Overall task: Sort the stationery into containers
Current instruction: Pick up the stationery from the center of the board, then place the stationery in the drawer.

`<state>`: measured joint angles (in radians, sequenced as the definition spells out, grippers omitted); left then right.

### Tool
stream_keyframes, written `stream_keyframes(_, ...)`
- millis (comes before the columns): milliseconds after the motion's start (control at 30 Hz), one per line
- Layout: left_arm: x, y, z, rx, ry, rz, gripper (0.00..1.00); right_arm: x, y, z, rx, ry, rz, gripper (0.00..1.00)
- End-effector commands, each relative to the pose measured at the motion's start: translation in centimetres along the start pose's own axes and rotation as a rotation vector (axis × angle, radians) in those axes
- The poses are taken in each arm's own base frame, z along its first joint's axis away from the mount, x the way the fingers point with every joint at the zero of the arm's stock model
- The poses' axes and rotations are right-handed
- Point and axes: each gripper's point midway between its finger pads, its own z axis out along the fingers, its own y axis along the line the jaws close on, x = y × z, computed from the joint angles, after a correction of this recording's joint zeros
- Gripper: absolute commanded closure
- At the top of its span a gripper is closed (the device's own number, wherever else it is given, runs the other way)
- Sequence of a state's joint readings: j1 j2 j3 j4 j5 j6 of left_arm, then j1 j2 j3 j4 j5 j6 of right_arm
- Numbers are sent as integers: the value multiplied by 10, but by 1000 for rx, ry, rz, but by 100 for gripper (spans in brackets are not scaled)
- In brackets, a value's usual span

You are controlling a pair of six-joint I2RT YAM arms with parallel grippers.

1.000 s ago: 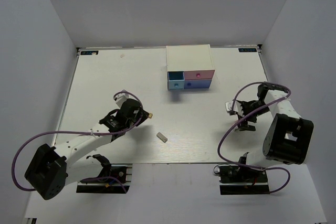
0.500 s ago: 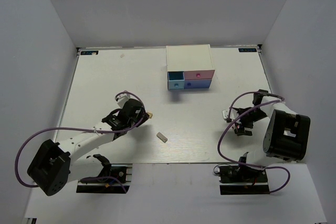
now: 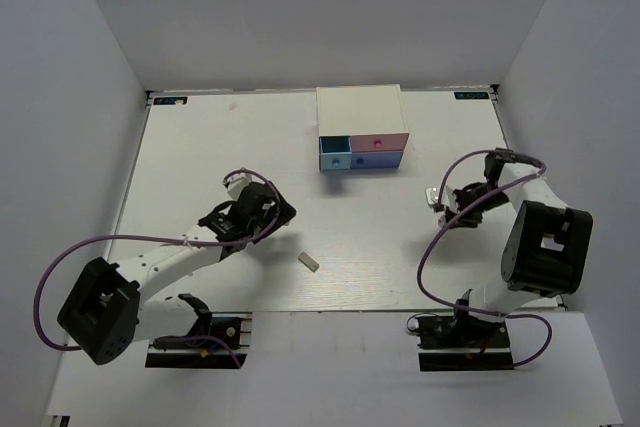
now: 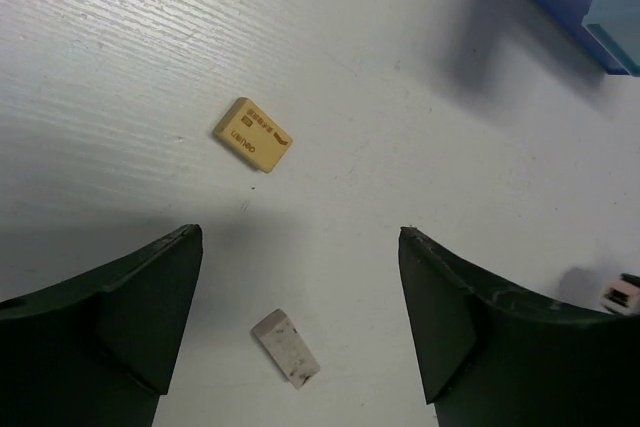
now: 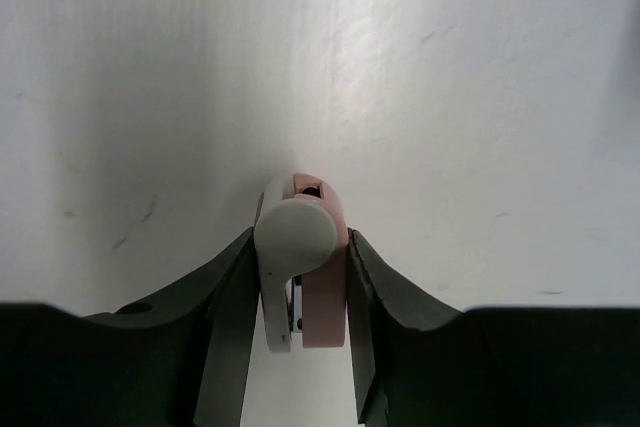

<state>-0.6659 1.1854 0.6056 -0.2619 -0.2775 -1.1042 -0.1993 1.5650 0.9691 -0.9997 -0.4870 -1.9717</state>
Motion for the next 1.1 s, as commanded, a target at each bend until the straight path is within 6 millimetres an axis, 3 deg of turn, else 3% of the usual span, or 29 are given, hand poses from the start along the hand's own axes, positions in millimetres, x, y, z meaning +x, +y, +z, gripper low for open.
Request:
stream_keyframes(0, -5, -10, 1, -3, 11, -2, 11, -65, -31, -22, 88, -177, -228, 68)
stream_keyframes(200, -4, -14, 5, -28, 34, 6, 5, -165, -57, -28, 157, -430, -291, 68)
stream_keyframes(267, -3, -12, 5, -36, 38, 9, 5, -201, -81, -37, 226, -520, -328, 68)
stream_keyframes(367, -2, -10, 5, -44, 42, 2, 4, -258, -104, -45, 236, -665, -230, 68)
stream_keyframes(400, -2, -10, 5, -44, 42, 2, 4, -269, -110, -47, 243, -690, -217, 68)
stream_keyframes(433, -2, -10, 5, -44, 42, 2, 4, -287, -138, -63, 362, -720, -331, 68)
stream_keyframes(467, -2, -10, 5, -44, 42, 2, 4, -302, -133, -58, 297, -769, -200, 69)
stream_keyframes(500, -1, -8, 4, -53, 46, 5, 4, -309, -140, -60, 313, -783, -186, 69)
stream_keyframes(533, -1, -8, 4, -53, 46, 5, 4, -324, -161, -73, 391, -813, -252, 69)
stream_keyframes(567, -1, -8, 4, -53, 46, 5, 4, -336, -158, -72, 349, -844, -179, 69)
stream_keyframes(800, -1, -5, 4, -58, 38, -4, 4, -372, -188, -76, 299, -959, -24, 72)
stream_keyframes(1067, -2, -5, 1, -58, 38, -4, 4, -385, -204, -52, 194, -1001, 147, 74)
